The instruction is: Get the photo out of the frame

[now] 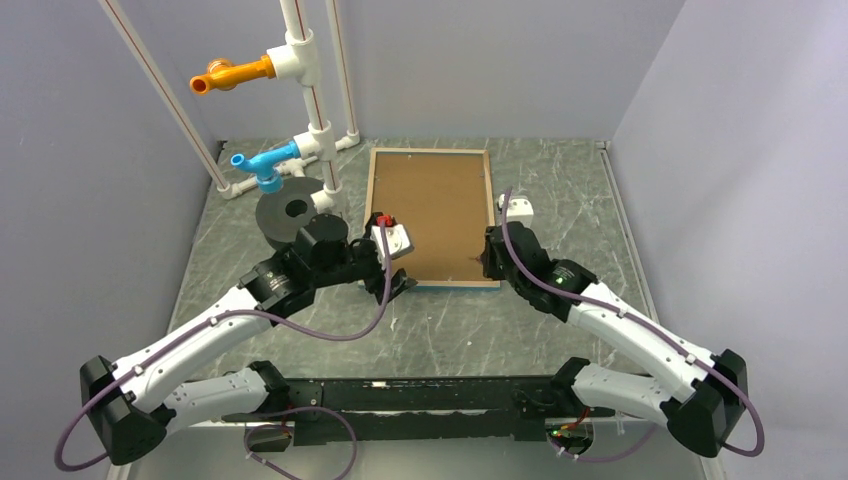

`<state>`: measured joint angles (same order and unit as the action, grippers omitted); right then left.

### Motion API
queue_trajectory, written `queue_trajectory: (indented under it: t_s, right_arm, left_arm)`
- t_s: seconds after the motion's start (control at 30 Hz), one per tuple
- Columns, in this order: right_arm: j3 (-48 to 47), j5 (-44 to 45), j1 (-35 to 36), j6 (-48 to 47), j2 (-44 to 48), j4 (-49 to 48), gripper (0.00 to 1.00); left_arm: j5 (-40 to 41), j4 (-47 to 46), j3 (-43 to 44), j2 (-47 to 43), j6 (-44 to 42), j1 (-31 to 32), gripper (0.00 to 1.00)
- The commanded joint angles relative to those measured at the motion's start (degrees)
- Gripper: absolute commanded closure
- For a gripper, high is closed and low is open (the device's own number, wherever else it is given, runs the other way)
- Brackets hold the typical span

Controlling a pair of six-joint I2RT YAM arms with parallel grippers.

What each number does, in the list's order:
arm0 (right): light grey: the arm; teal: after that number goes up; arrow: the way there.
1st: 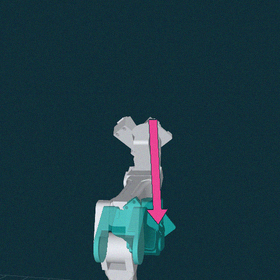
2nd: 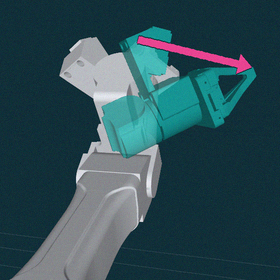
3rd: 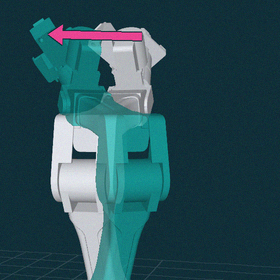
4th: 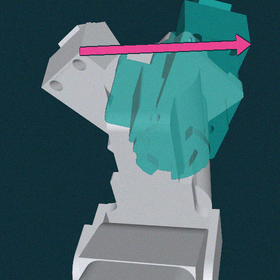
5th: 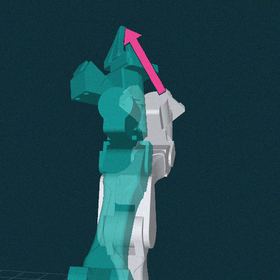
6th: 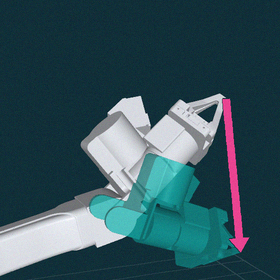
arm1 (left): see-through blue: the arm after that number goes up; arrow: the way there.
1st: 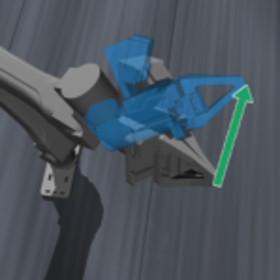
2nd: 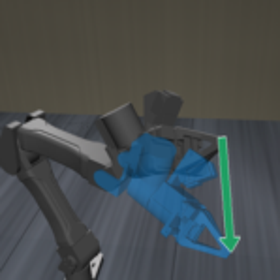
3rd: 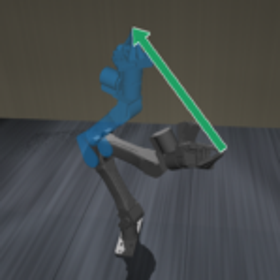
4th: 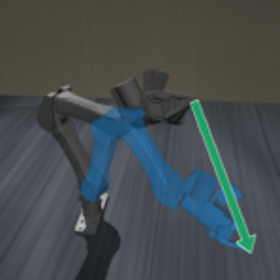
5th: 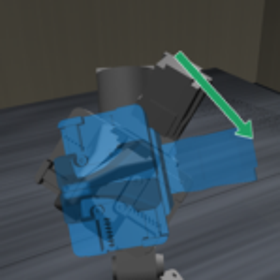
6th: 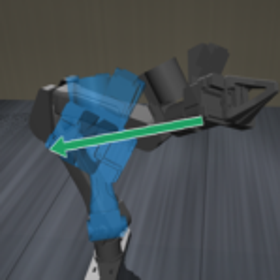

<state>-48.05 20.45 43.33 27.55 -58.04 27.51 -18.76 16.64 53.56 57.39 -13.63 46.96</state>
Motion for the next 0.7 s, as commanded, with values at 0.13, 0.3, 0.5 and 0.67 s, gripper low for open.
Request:
queue_trajectory:
  t_s: [0.13, 0.3, 0.5, 0.67]
  right_arm:
    - [-1.95, 17.24, -0.22, -6.38, -1.53, -0.50, 1.00]
    - [0.41, 17.63, 0.34, -5.00, -1.70, -2.05, 1.00]
    - [2.80, 14.99, 0.72, -5.55, 1.11, -3.85, 1.00]
    - [4.57, 13.49, 0.79, -5.18, 3.62, -4.08, 1.00]
  left_arm:
    - [9.09, -4.52, 0.32, 9.61, 5.48, 1.21, 0.34]
    - [9.98, -4.83, 3.25, 19.37, 7.41, 1.60, 0.57]
    - [2.95, -2.15, 9.82, 33.34, 12.62, -2.92, 0.84]
    - [-2.22, 0.37, 15.78, 43.12, 18.52, -8.03, 0.98]
